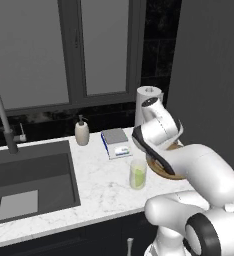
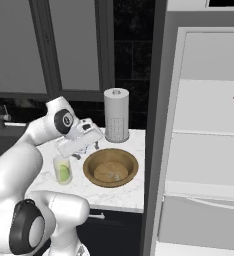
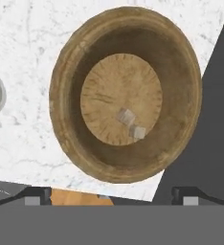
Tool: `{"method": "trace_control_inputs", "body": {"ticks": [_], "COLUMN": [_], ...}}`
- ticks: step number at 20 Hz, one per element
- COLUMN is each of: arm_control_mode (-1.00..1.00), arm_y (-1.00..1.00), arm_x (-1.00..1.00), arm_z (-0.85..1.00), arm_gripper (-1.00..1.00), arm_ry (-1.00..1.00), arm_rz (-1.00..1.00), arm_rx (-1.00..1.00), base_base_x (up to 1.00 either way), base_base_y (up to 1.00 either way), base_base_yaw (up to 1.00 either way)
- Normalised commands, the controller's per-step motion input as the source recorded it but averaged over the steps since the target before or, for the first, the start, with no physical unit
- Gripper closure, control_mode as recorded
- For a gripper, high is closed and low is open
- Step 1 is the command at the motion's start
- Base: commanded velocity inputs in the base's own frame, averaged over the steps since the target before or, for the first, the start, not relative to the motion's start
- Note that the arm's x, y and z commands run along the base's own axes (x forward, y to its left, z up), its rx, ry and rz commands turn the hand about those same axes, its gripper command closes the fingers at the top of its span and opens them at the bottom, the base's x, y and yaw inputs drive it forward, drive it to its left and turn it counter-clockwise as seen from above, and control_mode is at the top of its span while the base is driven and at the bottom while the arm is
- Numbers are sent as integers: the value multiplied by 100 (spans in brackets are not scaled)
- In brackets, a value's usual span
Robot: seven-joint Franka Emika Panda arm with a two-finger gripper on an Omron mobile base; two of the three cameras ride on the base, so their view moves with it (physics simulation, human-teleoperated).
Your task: Grab a lemon wedge from the fridge and one ice cube from the ice bowl, and put them in the glass of lemonade.
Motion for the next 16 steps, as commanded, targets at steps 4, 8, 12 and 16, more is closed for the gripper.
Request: {"method": "trace_control_inputs", "body": {"ticks": [4, 8, 12, 16], "arm_control_mode": [-100, -100, -100, -100], "arm_y": [-48, -16, 0, 0], "arm_x": [12, 21, 18, 18], "arm_z": [-12, -17, -18, -10], "arm_gripper": [-100, -100, -100, -100], "arm_ry": [-13, -12, -13, -10], "arm_rz": [-7, -11, -16, -17], "arm_rx": [0, 1, 5, 13], "base_base_x": [0, 0, 0, 0], "base_base_y": [0, 0, 0, 0], "base_base_yaw": [0, 0, 0, 0]}}
